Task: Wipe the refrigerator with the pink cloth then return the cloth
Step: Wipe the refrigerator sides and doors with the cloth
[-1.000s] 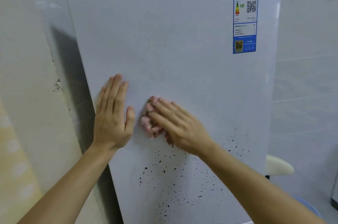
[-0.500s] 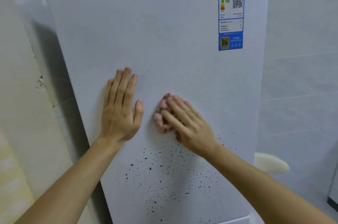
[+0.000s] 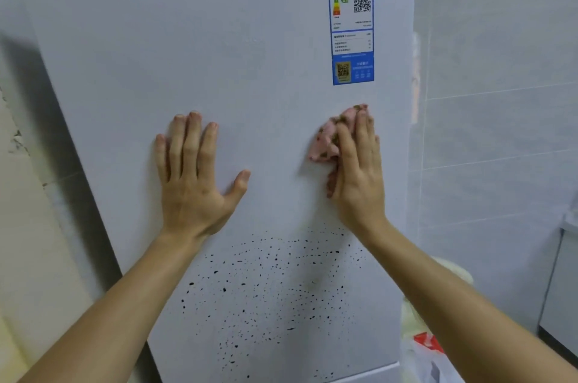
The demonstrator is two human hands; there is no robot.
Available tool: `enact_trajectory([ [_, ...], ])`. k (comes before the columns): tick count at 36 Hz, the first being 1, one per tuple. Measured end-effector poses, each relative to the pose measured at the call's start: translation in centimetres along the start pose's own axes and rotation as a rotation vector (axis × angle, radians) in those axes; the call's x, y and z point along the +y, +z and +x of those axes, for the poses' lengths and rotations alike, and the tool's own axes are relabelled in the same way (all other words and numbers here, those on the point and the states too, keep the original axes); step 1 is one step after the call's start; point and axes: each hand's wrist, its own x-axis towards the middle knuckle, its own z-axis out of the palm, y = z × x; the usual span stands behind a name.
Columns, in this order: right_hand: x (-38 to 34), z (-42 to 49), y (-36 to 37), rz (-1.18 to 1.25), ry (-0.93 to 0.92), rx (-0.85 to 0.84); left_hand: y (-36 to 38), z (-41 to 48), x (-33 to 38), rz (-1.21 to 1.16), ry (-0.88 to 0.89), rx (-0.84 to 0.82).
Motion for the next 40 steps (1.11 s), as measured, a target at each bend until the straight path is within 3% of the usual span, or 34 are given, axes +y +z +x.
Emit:
enact_trajectory([
  [5,3.3,-4.8,-1.1,-0.102,-0.480,-0.274,0.3,0.2,0.4,0.033,-0.013,0.036],
  [8,5.4,-4.4,-2.8,-0.147,-0.615,-0.388,0.3,0.1,0.3,0.027,-0.013,0.040],
  [15,7.4,2.0,-4.9,-0.122,-0.271,-0.131,0.2,0.3,0.9,0.015,-0.043,0.019],
  [20,5.6,1.1,-3.1,-0.045,-0.094,-0.009,0.5,0.6,2.4,0.022,-0.071,-0.006],
  [23,6.6,-3.0,-2.6,-0.027,-0.231,-0.078,0.5,0.7,3.3,0.035,-0.077,-0.013],
  [27,10.5,-8.5,-4.2,-0.111,-0.488,-0.330,0.3,0.8,3.9,0.050,-0.124,-0.027],
  [32,10.9,-7.0,-5.4,-0.141,-0.545,-0.392,-0.4,0.8,3.8,0.053,-0.132,-0.051],
  [35,10.6,-3.4,-5.6,-0.124,-0.477,-0.299,-0.6,0.8,3.9,0.049,-0.141,-0.067],
  [40,9.1,3.8,-4.7,0.013,-0.154,-0.067,-0.6,0.7,3.8,0.042,-0.138,-0.075],
])
